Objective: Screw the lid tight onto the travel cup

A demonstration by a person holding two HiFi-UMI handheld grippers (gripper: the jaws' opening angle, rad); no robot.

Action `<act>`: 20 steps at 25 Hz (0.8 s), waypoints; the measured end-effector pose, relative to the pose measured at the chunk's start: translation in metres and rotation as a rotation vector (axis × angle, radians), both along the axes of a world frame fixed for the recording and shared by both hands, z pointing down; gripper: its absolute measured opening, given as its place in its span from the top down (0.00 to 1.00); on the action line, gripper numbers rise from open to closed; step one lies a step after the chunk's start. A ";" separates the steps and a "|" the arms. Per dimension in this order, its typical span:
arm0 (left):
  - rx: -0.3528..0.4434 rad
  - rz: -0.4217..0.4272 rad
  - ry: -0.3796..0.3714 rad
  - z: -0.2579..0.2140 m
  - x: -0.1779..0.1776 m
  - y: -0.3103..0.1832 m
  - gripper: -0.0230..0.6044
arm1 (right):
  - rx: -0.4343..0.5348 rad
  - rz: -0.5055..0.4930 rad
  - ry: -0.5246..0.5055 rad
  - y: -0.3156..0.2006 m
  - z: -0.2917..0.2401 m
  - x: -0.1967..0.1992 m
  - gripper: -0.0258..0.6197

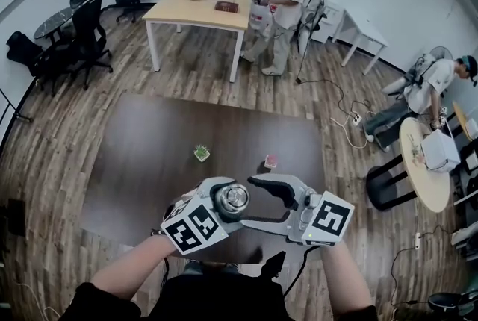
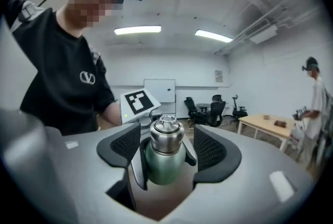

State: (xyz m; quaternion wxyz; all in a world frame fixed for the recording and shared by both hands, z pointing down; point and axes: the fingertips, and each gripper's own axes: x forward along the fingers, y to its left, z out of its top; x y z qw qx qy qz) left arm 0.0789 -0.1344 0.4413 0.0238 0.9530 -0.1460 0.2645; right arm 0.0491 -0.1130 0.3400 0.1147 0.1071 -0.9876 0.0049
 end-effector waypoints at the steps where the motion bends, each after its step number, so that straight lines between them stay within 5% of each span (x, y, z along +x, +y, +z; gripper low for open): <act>1: -0.005 0.017 -0.005 0.000 0.002 0.004 0.33 | 0.006 -0.039 0.036 0.001 0.001 -0.001 0.48; 5: -0.013 0.057 -0.017 0.003 0.007 0.013 0.33 | -0.015 -0.129 0.051 0.003 0.000 -0.006 0.49; 7: -0.003 0.057 -0.028 0.003 0.006 0.013 0.33 | -0.020 -0.162 0.057 0.004 0.001 -0.007 0.59; 9: -0.006 0.035 -0.031 0.006 0.003 0.011 0.33 | -0.025 -0.135 0.062 0.002 0.005 -0.008 0.59; 11: -0.015 -0.013 -0.031 0.010 -0.001 0.004 0.33 | -0.046 -0.014 0.051 -0.004 0.008 -0.013 0.59; 16: -0.018 -0.127 -0.040 0.018 -0.014 -0.017 0.33 | -0.035 0.483 0.032 -0.024 0.016 -0.023 0.59; 18: -0.021 -0.133 -0.031 0.018 -0.013 -0.019 0.33 | -0.009 0.567 0.044 -0.025 0.017 -0.023 0.59; 20: -0.019 -0.123 -0.027 0.018 -0.012 -0.019 0.33 | -0.002 0.541 0.048 -0.024 0.018 -0.023 0.59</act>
